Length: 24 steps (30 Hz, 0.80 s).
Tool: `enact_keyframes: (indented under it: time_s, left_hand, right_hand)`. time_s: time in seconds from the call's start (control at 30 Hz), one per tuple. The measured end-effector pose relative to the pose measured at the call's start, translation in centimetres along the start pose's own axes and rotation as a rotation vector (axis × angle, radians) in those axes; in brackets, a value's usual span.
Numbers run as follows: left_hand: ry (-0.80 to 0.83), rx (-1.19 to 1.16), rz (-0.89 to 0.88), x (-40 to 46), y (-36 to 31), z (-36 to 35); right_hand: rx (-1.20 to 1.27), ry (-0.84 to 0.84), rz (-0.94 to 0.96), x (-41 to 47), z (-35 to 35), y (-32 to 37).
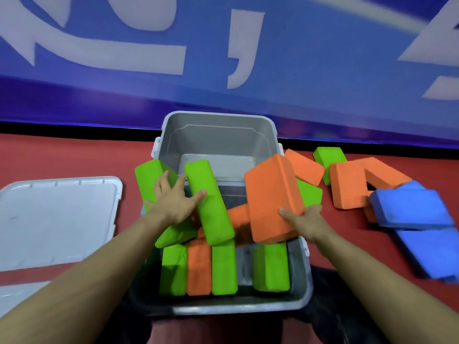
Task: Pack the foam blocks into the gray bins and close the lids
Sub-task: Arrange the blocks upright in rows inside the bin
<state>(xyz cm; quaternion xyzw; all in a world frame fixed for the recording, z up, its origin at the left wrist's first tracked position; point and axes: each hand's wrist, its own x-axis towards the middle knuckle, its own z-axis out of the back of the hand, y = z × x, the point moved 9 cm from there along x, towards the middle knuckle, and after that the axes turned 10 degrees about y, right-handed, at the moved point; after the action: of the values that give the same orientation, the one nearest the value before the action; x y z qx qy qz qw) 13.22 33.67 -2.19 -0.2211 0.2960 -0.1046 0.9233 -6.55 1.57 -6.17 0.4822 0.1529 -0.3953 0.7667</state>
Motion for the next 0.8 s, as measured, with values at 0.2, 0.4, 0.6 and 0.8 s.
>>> enact_keyframes:
  time_s: [0.2,0.4,0.6,0.8]
  left_hand:
    - [-0.159,-0.132,0.065,-2.0,1.7,-0.5]
    - [-0.16,-0.213,0.131,-0.6,3.3,0.1]
    - [-0.21,-0.253,0.137,-0.6,3.3,0.4]
    - [-0.233,-0.139,-0.237,-1.9,-2.3,-0.2]
  right_hand:
    - [-0.117,-0.001,-0.139,0.6,-0.3,-3.0]
    - [-0.266,-0.145,-0.047,-0.1,-0.7,2.0]
    - [-0.252,-0.125,0.251,-0.6,-5.6,7.2]
    - [-0.508,0.019,0.448,-0.5,-10.1,8.3]
